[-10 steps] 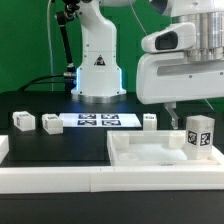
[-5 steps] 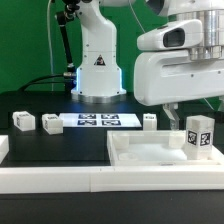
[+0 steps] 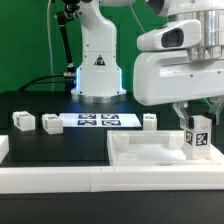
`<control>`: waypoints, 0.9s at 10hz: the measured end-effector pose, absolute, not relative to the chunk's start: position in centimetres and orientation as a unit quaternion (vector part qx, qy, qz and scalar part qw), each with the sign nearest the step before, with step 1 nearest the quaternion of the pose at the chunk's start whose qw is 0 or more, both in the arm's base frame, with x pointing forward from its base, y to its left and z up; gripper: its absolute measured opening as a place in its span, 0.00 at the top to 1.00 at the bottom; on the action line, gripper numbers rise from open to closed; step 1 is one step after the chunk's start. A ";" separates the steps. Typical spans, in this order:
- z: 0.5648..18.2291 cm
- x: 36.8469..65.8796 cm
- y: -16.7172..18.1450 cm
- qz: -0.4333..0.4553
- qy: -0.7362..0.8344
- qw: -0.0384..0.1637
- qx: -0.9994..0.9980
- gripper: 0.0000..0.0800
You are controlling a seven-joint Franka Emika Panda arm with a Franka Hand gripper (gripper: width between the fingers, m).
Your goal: Assemble square table
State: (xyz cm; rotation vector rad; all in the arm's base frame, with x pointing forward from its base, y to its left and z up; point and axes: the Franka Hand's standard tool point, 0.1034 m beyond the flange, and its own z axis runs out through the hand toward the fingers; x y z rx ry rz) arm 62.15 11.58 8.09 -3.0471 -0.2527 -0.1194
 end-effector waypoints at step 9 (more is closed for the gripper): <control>8.0 62.1 11.5 -0.010 0.345 0.058 -0.937 0.64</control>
Offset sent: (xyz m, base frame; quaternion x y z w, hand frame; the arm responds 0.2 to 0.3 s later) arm 0.0044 -0.0012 -0.0005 0.0221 -0.0242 0.2918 0.9559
